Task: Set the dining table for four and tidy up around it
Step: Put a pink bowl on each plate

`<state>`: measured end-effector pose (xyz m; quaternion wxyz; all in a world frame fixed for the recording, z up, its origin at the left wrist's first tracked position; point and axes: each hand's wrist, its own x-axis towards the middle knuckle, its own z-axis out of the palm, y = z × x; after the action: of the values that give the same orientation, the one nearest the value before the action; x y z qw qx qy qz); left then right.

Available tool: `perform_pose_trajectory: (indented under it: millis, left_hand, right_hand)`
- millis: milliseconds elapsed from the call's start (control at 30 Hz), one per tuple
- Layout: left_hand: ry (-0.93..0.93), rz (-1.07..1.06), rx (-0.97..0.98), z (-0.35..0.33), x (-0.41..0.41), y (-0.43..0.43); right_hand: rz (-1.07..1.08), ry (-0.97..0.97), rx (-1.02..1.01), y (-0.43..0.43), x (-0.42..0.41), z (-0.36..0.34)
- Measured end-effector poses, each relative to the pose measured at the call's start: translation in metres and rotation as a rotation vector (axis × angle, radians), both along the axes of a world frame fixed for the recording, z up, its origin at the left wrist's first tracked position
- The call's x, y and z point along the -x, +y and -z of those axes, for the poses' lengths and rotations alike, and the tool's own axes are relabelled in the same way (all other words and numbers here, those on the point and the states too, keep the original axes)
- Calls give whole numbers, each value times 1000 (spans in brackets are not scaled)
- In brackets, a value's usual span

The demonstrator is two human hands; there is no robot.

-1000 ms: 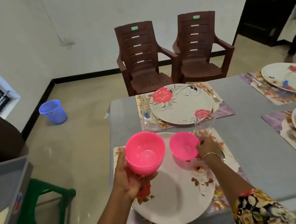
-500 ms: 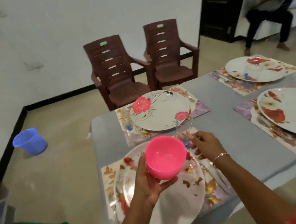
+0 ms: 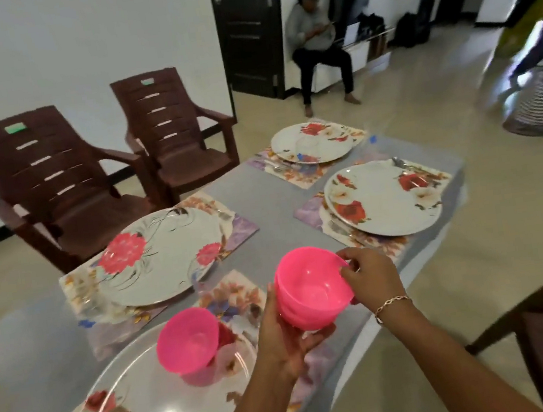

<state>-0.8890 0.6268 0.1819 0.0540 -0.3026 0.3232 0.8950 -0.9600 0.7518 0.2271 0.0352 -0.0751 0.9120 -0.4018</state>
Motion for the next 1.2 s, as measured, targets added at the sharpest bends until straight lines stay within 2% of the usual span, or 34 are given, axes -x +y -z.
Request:
perform_pose_trajectory:
  millis: [333, 633, 1033, 1200]
  left_hand:
    - [56, 105, 19, -1, 124, 114]
    - [-8, 32, 37, 9, 204, 159]
    - [-2, -273, -57, 32, 340, 143]
    - [8, -312, -81, 22, 379, 129]
  right_hand:
    - [54, 8, 124, 127, 115, -16]
    - [155, -70, 282, 208, 224, -17]
    - [109, -188, 123, 211, 397, 37]
    - [29, -194, 1, 193, 446, 61]
